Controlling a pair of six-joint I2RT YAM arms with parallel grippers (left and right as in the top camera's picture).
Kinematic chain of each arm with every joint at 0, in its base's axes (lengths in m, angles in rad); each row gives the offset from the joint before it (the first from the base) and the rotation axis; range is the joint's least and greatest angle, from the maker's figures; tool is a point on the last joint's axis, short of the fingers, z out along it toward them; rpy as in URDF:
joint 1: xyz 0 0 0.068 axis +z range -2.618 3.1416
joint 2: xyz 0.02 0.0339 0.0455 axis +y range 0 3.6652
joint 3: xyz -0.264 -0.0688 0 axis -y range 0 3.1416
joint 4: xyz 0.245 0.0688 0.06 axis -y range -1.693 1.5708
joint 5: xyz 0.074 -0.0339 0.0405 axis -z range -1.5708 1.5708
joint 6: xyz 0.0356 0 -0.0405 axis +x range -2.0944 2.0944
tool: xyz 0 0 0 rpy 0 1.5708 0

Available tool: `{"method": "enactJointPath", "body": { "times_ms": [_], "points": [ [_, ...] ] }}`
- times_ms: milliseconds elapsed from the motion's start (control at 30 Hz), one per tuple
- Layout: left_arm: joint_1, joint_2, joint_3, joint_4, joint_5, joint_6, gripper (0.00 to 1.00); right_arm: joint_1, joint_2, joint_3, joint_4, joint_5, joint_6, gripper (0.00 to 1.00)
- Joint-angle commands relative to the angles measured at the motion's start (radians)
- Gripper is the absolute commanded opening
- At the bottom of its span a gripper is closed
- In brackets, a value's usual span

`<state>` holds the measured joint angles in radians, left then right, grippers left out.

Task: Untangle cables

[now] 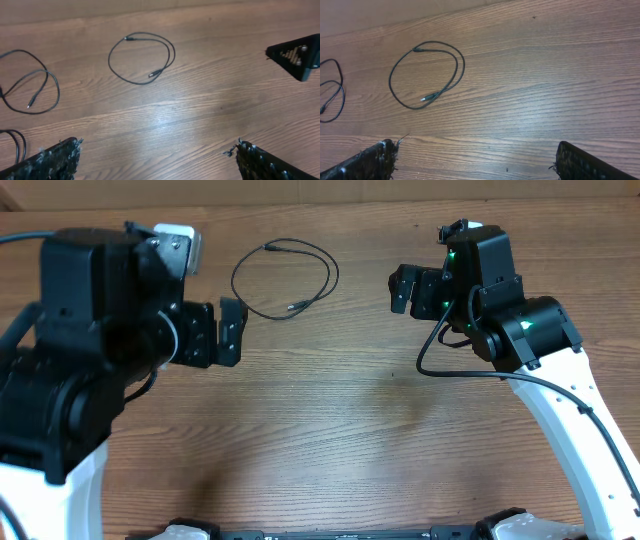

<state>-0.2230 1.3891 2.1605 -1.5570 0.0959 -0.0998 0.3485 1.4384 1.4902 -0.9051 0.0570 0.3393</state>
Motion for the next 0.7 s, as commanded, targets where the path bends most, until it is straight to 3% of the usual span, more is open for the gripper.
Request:
{"method": "enactJointPath", "body": {
  "times_ms": [0, 300, 667],
  "points": [
    [-0.006, -0.051, 0.004, 0.01, 0.0, -0.013, 1.0, 0.003, 0.0, 0.003, 0.004, 0.012, -0.004, 1.0],
    [-0.006, -0.111, -0.099, 0.145, 0.009, -0.1, 1.0, 0.003, 0.0, 0.003, 0.004, 0.012, -0.004, 1.0],
    [-0.006, -0.322, -0.647, 0.679, -0.008, -0.068, 0.99, 0.003, 0.0, 0.003, 0.004, 0.012, -0.004, 1.0]
  ]
}}
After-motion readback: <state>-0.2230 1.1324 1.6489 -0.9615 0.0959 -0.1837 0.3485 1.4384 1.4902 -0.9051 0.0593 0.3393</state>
